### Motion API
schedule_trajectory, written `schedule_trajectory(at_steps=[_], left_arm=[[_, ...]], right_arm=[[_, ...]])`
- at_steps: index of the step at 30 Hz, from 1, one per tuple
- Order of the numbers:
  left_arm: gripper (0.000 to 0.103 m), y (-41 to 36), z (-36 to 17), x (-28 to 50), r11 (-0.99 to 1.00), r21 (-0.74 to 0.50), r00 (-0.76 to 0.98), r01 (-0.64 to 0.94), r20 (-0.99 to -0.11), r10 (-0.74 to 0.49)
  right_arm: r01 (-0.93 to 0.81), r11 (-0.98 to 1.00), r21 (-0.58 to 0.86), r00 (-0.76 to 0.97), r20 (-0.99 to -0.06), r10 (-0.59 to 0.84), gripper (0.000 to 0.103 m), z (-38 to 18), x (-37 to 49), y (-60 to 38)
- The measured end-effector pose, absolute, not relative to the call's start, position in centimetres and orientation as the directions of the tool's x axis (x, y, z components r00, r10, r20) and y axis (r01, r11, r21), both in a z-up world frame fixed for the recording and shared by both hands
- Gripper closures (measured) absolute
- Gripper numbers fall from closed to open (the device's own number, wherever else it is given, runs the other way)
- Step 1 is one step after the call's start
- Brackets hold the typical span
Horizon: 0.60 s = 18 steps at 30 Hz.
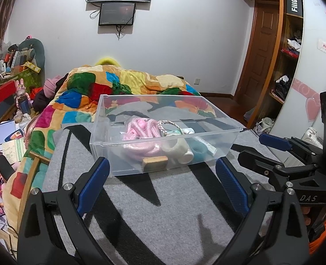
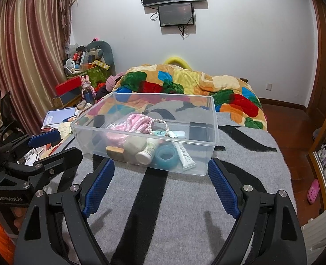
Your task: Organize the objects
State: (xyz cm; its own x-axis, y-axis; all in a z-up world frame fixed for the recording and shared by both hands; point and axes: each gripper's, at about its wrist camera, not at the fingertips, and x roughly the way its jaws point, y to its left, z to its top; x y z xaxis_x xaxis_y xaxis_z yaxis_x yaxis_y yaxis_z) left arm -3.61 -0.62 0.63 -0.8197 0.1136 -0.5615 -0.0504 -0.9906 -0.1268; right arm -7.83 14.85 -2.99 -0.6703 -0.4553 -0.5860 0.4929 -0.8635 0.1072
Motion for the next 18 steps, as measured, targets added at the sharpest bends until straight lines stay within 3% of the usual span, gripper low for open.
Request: schedule_trajectory(at_steps=[18], left_arm=[[0.005,-0.53,0.32,-3.61,-0.989,-0.135,-0.815,-0.062,-0.565,0.128]], right_arm=[[0.501,-0.858,0.109,-0.665,-0.586,-0.463,0.018,-2.94,-7.19,14.73]])
